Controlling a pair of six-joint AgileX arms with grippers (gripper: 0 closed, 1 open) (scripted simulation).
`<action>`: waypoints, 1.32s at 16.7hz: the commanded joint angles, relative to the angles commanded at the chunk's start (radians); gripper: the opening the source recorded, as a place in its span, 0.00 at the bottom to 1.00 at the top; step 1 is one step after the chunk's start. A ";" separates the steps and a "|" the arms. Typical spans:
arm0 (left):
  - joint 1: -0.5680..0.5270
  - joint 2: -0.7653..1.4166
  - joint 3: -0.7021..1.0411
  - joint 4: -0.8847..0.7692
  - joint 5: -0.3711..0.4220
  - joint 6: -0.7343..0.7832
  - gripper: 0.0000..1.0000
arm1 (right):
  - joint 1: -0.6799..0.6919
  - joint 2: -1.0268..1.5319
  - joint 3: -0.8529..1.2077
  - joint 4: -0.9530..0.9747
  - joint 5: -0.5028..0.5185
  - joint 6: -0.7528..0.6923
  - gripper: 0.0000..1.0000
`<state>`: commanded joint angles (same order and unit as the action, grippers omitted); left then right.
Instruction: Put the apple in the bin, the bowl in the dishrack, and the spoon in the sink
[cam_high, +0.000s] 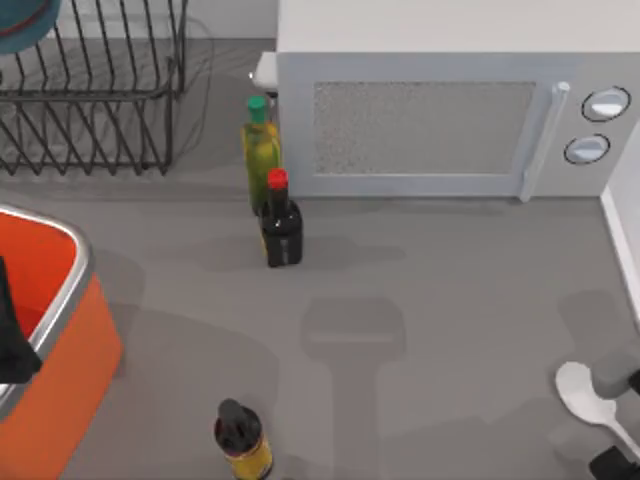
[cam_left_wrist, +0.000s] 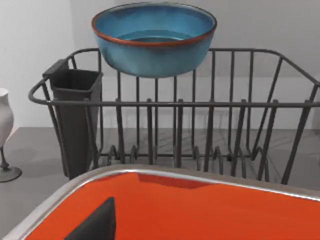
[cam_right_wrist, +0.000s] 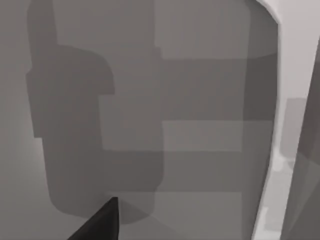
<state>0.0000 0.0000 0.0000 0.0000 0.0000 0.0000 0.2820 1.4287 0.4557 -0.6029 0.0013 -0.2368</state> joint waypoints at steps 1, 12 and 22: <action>0.000 0.000 0.000 0.000 0.000 0.000 1.00 | 0.000 0.000 0.000 0.000 0.000 0.000 1.00; 0.000 0.000 0.000 0.000 0.000 0.000 1.00 | 0.000 0.000 0.000 0.000 0.000 0.000 0.32; 0.000 0.000 0.000 0.000 0.000 0.000 1.00 | 0.000 0.000 0.000 0.000 0.000 0.000 0.00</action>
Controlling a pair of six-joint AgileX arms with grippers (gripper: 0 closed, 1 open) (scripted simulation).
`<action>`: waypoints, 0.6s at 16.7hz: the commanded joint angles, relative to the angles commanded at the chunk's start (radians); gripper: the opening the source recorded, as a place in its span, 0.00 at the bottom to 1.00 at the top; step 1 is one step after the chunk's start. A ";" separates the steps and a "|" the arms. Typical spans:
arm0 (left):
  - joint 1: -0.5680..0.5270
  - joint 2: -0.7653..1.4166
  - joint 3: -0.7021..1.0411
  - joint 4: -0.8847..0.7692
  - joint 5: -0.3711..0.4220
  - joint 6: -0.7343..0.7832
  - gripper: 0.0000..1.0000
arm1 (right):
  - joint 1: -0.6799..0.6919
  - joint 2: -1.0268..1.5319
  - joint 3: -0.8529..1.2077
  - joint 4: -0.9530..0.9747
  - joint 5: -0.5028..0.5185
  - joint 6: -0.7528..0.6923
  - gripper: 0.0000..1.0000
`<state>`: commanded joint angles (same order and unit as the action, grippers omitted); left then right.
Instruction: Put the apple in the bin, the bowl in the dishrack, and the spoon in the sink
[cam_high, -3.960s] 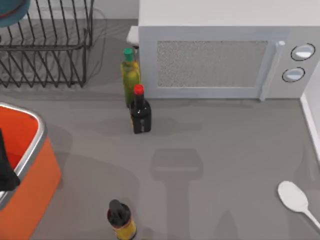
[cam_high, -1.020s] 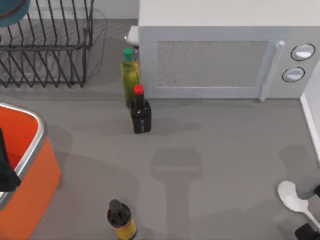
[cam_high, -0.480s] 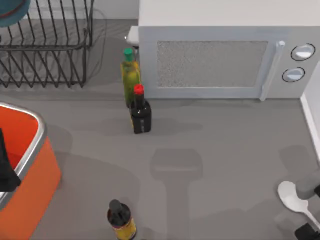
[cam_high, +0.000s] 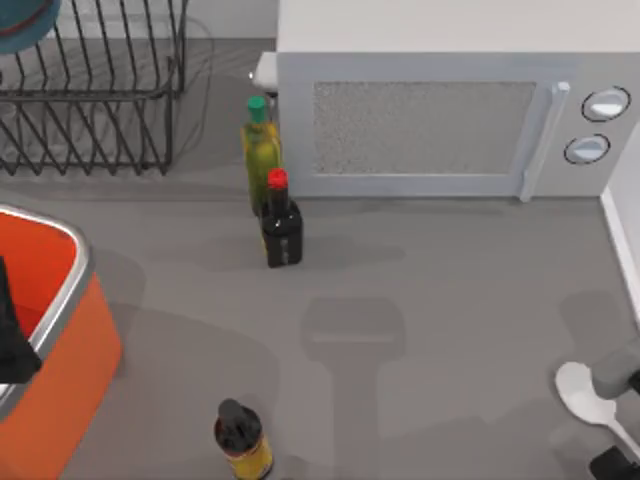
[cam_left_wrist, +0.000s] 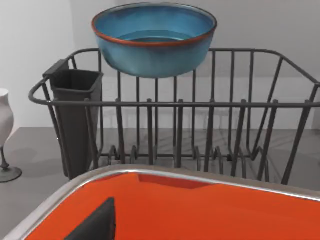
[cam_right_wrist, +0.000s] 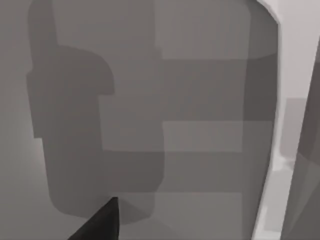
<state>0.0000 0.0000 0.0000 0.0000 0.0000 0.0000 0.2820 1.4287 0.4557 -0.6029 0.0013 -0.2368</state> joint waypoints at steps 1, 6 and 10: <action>0.000 0.000 0.000 0.000 0.000 0.000 1.00 | 0.000 0.000 0.000 0.000 0.000 0.000 0.00; 0.000 0.000 0.000 0.000 0.000 0.000 1.00 | -0.002 -0.085 0.087 -0.140 -0.006 -0.005 0.00; 0.000 0.000 0.000 0.000 0.000 0.000 1.00 | -0.006 -0.146 0.207 -0.338 -0.006 -0.007 0.00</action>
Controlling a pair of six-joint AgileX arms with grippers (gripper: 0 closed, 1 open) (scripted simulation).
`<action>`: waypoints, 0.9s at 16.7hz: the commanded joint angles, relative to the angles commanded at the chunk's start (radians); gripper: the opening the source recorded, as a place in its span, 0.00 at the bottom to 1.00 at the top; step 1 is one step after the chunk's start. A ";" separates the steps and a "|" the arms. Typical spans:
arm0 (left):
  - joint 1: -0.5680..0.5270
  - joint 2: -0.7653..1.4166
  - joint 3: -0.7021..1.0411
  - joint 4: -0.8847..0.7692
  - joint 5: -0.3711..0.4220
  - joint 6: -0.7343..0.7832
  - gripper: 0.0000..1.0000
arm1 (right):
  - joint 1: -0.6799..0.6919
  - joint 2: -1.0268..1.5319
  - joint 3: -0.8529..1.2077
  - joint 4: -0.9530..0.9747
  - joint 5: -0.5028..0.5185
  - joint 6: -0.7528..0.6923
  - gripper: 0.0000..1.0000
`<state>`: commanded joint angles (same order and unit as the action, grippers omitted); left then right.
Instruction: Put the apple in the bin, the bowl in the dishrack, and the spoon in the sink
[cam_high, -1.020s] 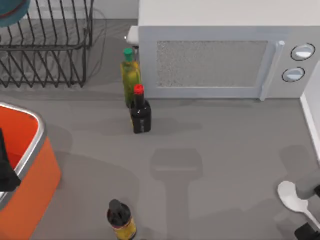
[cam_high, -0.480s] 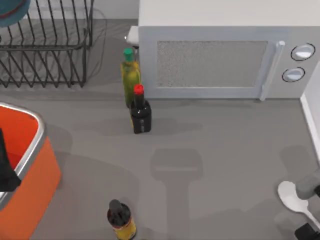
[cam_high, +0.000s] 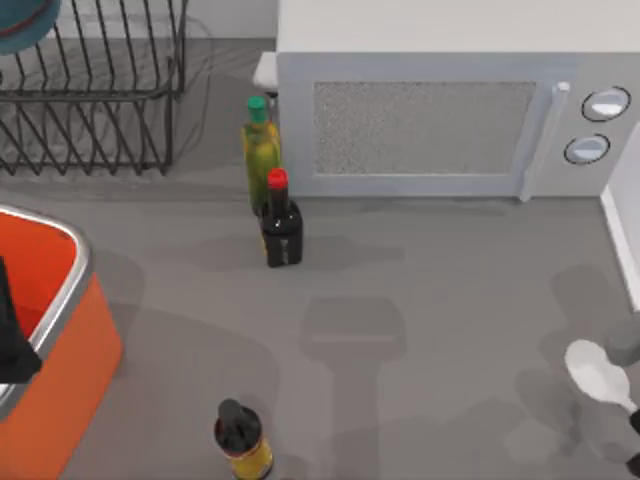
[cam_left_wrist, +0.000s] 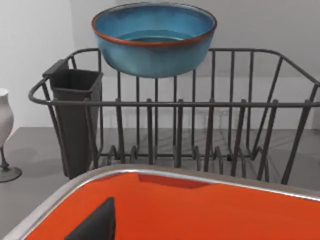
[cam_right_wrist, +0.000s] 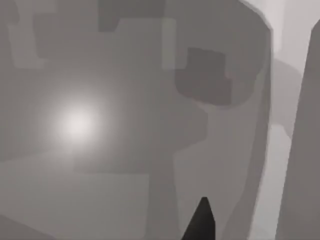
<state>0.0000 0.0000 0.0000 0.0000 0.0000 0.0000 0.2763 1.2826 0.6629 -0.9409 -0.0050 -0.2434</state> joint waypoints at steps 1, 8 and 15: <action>0.000 0.000 0.000 0.000 0.000 0.000 1.00 | -0.001 -0.019 0.034 -0.064 0.000 -0.001 0.00; 0.000 0.000 0.000 0.000 0.000 0.000 1.00 | -0.004 -0.100 0.157 -0.247 0.001 -0.004 0.00; 0.000 0.000 0.000 0.000 0.000 0.000 1.00 | -0.033 -0.048 0.258 -0.251 0.002 -0.033 0.00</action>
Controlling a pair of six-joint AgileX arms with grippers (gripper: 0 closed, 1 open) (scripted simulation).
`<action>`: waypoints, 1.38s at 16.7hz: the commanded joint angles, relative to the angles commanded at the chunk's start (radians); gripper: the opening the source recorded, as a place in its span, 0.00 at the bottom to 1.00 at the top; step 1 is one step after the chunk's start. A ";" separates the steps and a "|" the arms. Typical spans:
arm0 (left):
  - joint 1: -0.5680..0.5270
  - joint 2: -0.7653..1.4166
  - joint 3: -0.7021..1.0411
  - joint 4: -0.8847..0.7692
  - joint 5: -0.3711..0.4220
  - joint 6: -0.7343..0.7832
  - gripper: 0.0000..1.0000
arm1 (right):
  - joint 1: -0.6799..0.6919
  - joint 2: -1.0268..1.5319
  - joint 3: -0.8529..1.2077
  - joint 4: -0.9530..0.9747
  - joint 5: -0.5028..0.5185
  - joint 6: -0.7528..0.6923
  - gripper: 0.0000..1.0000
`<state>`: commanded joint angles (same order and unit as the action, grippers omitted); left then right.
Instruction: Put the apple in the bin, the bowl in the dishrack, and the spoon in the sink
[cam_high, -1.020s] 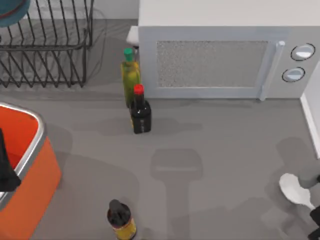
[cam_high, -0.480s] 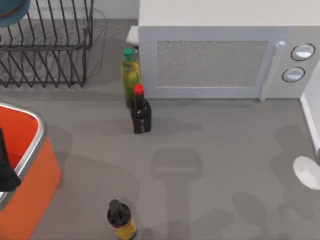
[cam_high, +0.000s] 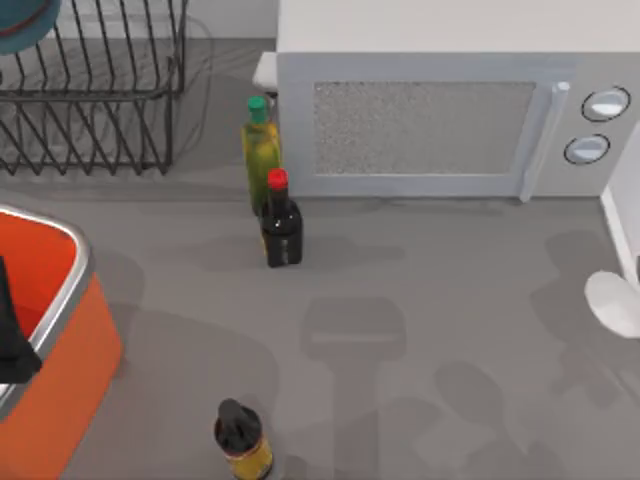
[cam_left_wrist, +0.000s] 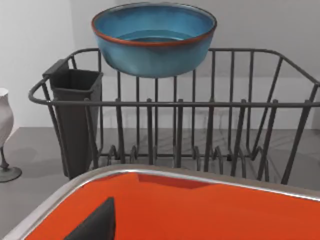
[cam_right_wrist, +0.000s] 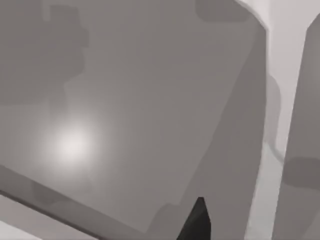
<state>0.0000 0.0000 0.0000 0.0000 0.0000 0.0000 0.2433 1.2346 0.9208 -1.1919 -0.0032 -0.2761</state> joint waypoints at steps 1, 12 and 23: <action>0.000 0.000 0.000 0.000 0.000 0.000 1.00 | -0.016 0.026 0.053 -0.009 0.001 -0.014 0.00; 0.000 0.000 0.000 0.000 0.000 0.000 1.00 | -0.242 0.748 1.234 -0.262 0.010 -0.224 0.00; 0.000 0.000 0.000 0.000 0.000 0.000 1.00 | -0.384 1.480 1.971 -0.494 0.000 -0.362 0.00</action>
<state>0.0000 0.0000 0.0000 0.0000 0.0000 0.0000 -0.1409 2.7145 2.8918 -1.6859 -0.0027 -0.6378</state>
